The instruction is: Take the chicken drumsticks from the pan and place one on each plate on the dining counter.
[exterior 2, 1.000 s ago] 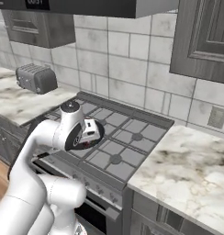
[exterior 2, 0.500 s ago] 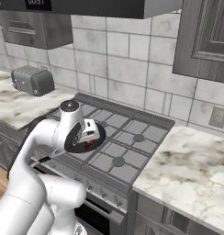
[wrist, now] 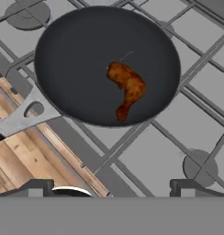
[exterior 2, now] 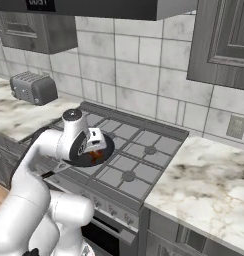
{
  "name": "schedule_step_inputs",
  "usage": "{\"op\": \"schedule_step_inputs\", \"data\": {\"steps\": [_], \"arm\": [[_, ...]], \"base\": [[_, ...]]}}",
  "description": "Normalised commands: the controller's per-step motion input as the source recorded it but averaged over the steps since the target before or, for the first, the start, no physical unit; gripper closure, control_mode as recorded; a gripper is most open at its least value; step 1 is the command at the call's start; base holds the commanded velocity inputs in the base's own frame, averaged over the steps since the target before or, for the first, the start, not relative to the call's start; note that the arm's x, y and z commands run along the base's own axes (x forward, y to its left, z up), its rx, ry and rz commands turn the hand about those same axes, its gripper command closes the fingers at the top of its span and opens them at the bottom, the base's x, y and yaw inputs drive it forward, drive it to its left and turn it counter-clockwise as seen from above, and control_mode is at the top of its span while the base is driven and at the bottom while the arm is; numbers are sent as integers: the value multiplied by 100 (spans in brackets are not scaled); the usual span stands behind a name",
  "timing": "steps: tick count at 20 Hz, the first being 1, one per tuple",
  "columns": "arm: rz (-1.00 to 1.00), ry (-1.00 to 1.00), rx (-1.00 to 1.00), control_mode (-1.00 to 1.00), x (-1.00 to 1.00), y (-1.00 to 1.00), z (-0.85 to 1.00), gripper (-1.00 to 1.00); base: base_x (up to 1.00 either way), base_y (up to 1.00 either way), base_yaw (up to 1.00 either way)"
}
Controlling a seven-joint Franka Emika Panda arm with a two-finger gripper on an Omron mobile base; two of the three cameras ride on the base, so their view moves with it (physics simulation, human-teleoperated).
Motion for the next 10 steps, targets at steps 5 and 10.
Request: {"op": "schedule_step_inputs", "data": {"steps": [5,10], "arm": [[-16,9,0,-100,66,23,-1,-100],[-19,13,0,-100,53,3,-16,-100]], "base": [[0,0,0],[0,0,0]]}}
